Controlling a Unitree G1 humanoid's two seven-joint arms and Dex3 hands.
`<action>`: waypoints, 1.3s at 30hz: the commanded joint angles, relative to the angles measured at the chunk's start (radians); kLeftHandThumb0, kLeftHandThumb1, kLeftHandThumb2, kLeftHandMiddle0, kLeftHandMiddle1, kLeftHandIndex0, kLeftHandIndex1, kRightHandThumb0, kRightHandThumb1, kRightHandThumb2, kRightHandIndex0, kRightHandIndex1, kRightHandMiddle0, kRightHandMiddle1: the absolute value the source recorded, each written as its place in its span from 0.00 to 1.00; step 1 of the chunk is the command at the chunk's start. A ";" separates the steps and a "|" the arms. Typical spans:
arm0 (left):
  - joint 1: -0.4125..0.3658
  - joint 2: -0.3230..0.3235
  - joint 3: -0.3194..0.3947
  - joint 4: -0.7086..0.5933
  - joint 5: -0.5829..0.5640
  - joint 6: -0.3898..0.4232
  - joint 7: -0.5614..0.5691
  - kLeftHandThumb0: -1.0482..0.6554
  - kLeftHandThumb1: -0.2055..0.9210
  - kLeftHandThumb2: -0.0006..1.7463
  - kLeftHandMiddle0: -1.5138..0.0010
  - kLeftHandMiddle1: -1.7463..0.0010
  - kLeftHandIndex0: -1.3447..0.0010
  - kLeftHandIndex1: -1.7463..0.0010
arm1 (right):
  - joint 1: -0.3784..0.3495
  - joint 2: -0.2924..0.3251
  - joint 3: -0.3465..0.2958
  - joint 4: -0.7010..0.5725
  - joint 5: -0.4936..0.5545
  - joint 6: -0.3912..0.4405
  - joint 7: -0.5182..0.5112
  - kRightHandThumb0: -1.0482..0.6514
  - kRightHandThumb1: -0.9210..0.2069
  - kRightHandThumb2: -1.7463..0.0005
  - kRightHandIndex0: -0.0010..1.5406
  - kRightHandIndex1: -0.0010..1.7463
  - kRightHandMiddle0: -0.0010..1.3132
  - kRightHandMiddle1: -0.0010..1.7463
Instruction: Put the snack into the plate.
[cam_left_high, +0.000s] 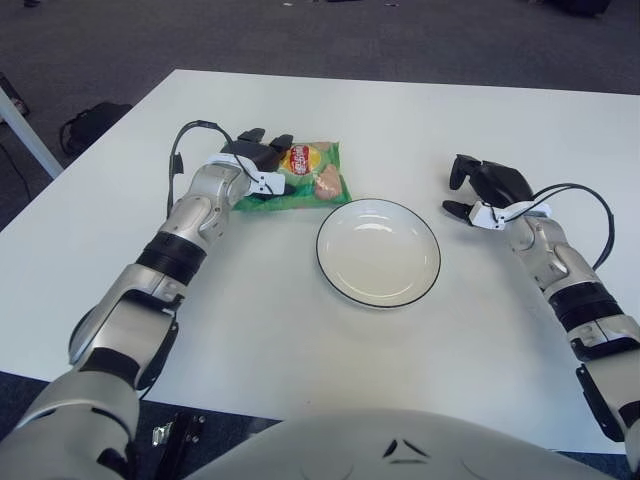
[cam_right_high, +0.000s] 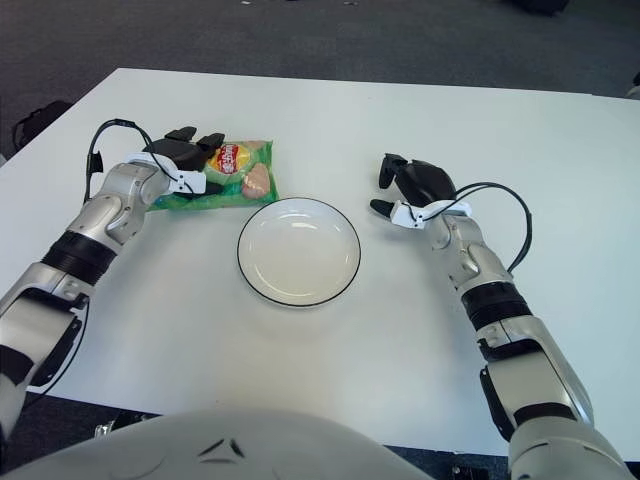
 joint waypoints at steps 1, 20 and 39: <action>0.033 -0.031 -0.055 0.089 -0.013 -0.018 0.001 0.00 1.00 0.37 1.00 1.00 1.00 1.00 | 0.094 0.024 0.055 0.032 -0.020 0.015 0.073 0.61 0.41 0.36 0.38 0.93 0.22 0.99; 0.109 -0.020 -0.111 0.041 -0.029 -0.043 0.123 0.00 1.00 0.46 1.00 0.55 1.00 0.79 | 0.104 0.021 0.058 -0.003 -0.029 0.036 0.074 0.61 0.48 0.28 0.39 0.99 0.24 0.99; -0.015 -0.058 -0.169 0.571 -0.010 -0.279 0.577 0.60 0.16 0.90 0.38 0.20 0.47 0.00 | 0.106 0.034 0.059 -0.018 -0.040 0.067 0.086 0.61 0.47 0.29 0.39 0.98 0.23 1.00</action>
